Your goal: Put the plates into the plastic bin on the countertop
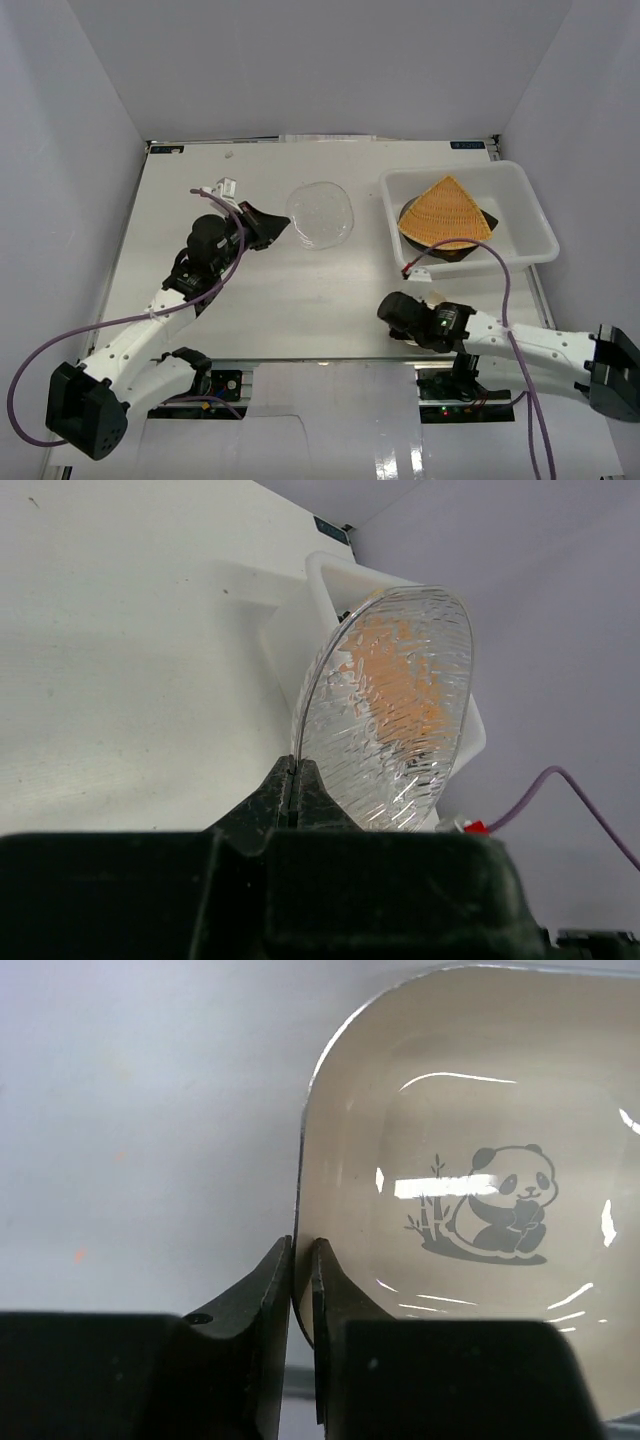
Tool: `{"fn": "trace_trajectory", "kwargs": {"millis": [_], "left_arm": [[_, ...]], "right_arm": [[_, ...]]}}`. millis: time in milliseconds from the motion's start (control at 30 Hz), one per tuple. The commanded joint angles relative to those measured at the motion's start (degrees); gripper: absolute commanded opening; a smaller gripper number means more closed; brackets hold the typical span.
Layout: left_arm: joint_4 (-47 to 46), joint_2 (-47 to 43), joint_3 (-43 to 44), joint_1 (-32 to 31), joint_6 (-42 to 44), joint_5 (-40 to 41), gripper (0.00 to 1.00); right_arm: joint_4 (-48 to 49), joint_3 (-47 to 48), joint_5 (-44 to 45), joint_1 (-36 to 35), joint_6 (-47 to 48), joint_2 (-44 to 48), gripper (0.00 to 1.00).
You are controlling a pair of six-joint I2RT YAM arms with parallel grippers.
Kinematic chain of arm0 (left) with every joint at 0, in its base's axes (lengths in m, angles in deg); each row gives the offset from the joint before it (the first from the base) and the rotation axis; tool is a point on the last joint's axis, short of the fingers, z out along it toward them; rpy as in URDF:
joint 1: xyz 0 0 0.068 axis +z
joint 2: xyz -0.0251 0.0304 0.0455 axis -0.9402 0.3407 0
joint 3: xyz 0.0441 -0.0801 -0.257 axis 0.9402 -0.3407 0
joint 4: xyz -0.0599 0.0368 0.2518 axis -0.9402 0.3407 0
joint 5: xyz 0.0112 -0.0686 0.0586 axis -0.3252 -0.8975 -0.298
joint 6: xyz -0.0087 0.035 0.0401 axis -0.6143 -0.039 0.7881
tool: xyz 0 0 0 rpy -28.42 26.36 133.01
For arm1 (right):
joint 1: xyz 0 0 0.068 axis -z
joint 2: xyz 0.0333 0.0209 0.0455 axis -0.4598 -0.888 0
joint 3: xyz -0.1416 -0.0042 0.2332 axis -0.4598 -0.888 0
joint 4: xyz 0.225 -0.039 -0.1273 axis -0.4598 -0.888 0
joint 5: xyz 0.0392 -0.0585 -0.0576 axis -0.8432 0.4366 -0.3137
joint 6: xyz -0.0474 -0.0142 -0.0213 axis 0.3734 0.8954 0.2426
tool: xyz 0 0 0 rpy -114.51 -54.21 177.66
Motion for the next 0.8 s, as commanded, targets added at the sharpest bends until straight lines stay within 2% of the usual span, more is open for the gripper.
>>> {"fn": "trace_trajectory", "kwargs": {"millis": [0,67,100,200,267,367,433,467,567,633,667,700,767], "left_arm": [[2.8,-3.3,4.0,-0.1,2.7,4.5,0.0],[4.3,-5.2,6.7,0.0,4.4,8.1,0.0],[5.4,-5.9,7.7,-0.1,5.2,12.0,0.0],[8.5,-8.5,12.7,0.0,8.7,16.4,0.0],[11.6,-10.4,16.0,0.0,10.5,17.4,0.0],[13.9,-13.1,17.1,0.1,11.0,17.1,0.0],[14.8,-15.6,16.9,0.1,10.4,16.5,0.0],[14.8,-16.5,16.4,0.1,9.6,15.9,0.0],[14.7,-15.5,16.1,0.0,7.7,11.8,0.0],[13.9,-13.3,15.1,0.1,6.3,9.2,0.0],[12.3,-12.4,14.6,0.0,5.5,6.1,0.0],[11.5,-11.5,14.2,0.0,4.1,4.7,0.0],[9.7,-8.5,13.2,0.0,3.0,1.5,0.0]], "right_arm": [[-5.1,10.2,1.1,-15.6,-10.5,-7.7,0.08],[-5.8,17.3,3.2,-21.2,-9.9,-16.0,0.08],[-8.1,25.7,4.1,-25.0,-8.8,-19.2,0.08],[-12.4,40.6,8.8,-28.0,-2.0,-28.5,0.08],[-11.4,42.9,12.7,-27.9,4.4,-28.6,0.08],[-9.3,44.6,15.4,-23.3,12.3,-24.8,0.08],[-6.7,43.9,15.0,-17.5,17.4,-22.0,0.08],[-3.0,43.6,14.4,-12.6,23.4,-19.3,0.08],[2.6,43.8,11.7,-4.5,31.7,-15.6,0.08],[6.1,43.1,9.3,4.6,41.3,-14.9,0.08],[7.5,42.7,7.3,8.1,43.5,-15.2,0.08],[8.4,42.1,2.5,15.3,47.1,-15.7,0.08],[9.9,39.8,-2.1,21.7,49.3,-17.2,0.08]]}}
